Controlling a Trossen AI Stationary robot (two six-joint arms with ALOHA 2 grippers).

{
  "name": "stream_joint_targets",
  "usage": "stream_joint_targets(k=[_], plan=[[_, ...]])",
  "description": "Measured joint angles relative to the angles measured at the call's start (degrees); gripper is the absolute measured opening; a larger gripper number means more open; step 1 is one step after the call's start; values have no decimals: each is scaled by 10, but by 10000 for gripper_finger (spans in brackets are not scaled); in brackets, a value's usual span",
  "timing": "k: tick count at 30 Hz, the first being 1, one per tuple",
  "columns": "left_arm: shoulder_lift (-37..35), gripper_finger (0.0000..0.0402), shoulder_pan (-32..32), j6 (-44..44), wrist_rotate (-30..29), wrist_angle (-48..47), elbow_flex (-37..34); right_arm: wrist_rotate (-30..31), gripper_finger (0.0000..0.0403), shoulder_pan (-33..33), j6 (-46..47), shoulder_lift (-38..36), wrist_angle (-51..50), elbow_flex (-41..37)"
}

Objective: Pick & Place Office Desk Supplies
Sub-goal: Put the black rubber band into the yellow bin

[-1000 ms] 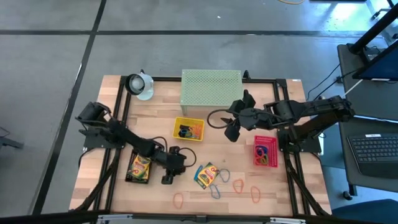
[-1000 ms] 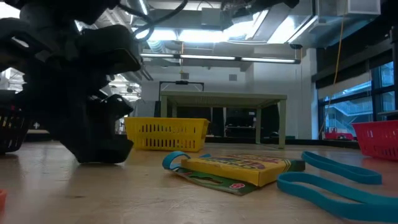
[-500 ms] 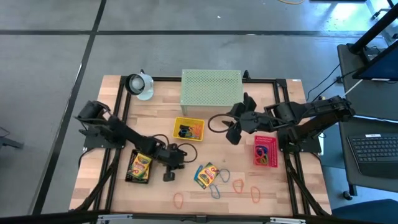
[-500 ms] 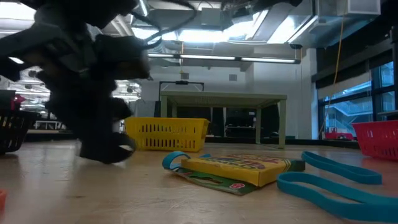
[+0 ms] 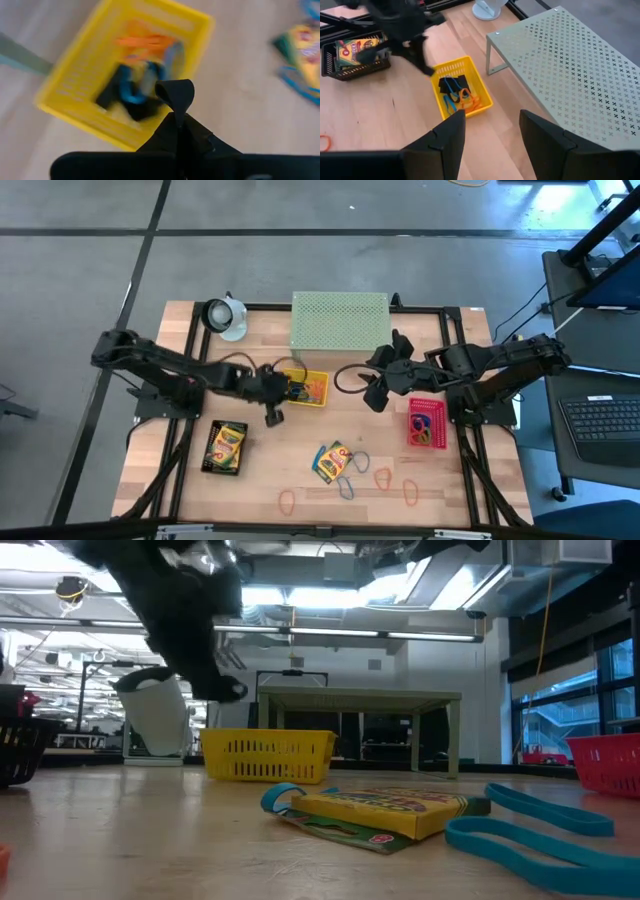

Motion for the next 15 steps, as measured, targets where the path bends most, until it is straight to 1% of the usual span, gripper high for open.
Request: stream_joint_targets(k=[3, 6, 8, 12, 15], plan=[[5, 3, 45, 43, 13, 12, 1, 0, 190, 0, 0, 0, 0, 0], [18, 3, 81, 65, 23, 11, 0, 0, 190, 0, 8, 0, 0, 0], [23, 3, 100, 72, 39, 28, 1, 0, 190, 0, 15, 0, 1, 0], [32, 5, 120, 77, 62, 39, 1, 0, 190, 0, 25, 0, 1, 0], [33, 20, 126, 88, 78, 48, 1, 0, 190, 0, 30, 0, 1, 0]])
